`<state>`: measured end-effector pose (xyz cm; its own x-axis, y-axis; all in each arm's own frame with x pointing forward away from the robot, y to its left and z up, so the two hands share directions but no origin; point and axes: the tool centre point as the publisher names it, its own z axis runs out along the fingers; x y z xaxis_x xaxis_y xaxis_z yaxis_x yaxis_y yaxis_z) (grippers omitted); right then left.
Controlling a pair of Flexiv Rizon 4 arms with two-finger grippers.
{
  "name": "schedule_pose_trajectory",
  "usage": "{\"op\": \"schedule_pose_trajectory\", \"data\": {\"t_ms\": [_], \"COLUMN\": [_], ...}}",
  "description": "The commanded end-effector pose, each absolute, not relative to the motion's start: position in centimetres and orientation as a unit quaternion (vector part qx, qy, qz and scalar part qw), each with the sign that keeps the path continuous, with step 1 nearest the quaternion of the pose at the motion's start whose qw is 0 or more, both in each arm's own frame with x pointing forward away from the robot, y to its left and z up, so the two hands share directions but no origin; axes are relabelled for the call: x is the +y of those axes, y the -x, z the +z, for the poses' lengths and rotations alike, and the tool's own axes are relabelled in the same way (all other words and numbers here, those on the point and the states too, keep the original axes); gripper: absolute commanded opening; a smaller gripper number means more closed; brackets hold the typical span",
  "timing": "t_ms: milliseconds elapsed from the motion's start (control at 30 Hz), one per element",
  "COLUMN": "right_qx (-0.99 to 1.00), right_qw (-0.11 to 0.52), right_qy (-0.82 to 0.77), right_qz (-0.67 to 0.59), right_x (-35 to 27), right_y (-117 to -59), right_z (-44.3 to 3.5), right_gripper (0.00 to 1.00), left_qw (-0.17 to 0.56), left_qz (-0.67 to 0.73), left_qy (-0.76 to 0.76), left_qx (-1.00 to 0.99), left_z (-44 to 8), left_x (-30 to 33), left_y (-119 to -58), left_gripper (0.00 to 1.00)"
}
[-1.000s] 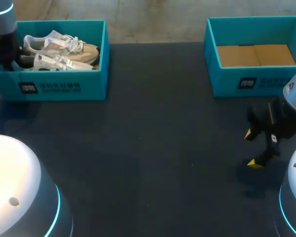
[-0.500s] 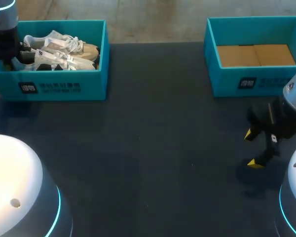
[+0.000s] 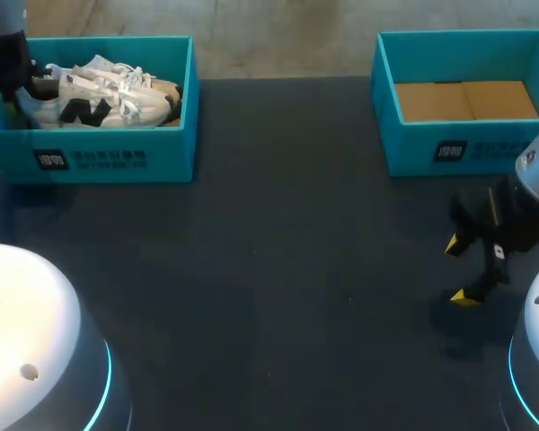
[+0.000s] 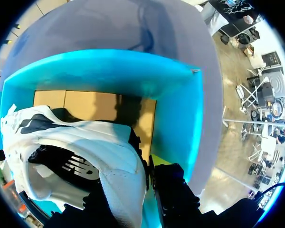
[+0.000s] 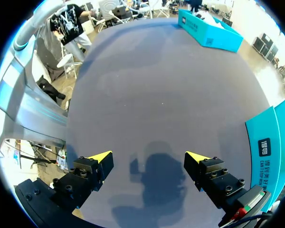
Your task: Take the shoe out of the shoebox, open the shoe tongue, remove and reinsert the insole, then place the shoe into the shoebox
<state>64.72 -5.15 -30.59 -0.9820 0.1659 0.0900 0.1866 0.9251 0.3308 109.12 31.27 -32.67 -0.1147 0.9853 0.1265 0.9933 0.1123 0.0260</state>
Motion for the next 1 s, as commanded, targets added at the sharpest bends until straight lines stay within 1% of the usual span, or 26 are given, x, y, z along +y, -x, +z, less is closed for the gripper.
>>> {"op": "schedule_pose_trajectory", "data": {"t_ms": [33, 267, 533, 767, 1000], "right_qx": [-0.981, -0.981, -0.981, -0.981, -0.981], "right_qw": [0.029, 0.029, 0.029, 0.029, 0.029], "right_qy": [0.09, 0.09, 0.09, 0.09, 0.09], "right_qz": [-0.171, -0.171, -0.171, -0.171, -0.171], "right_x": [-5.2, -5.2, -5.2, -5.2, -5.2], "right_y": [-64.5, -64.5, -64.5, -64.5, -64.5], "right_z": [-30.6, -30.6, -30.6, -30.6, -30.6], "right_gripper": [1.0, 1.0, 1.0, 1.0, 1.0], "left_qw": [0.036, 0.026, 0.01, 0.013, -0.001], "left_qz": [-0.055, -0.068, -0.075, -0.066, -0.102], "left_qy": [0.664, 0.663, 0.662, 0.653, 0.649], "left_qx": [-0.745, -0.745, -0.745, -0.755, -0.754], "left_z": [-30.4, -27.1, -21.9, -17.3, -12.8], "left_x": [31.3, 31.4, 31.6, 31.7, 31.6], "left_y": [-108.5, -108.6, -108.9, -107.8, -105.4], "left_gripper": [0.0, 0.0, 0.0, 0.0, 0.0]}}
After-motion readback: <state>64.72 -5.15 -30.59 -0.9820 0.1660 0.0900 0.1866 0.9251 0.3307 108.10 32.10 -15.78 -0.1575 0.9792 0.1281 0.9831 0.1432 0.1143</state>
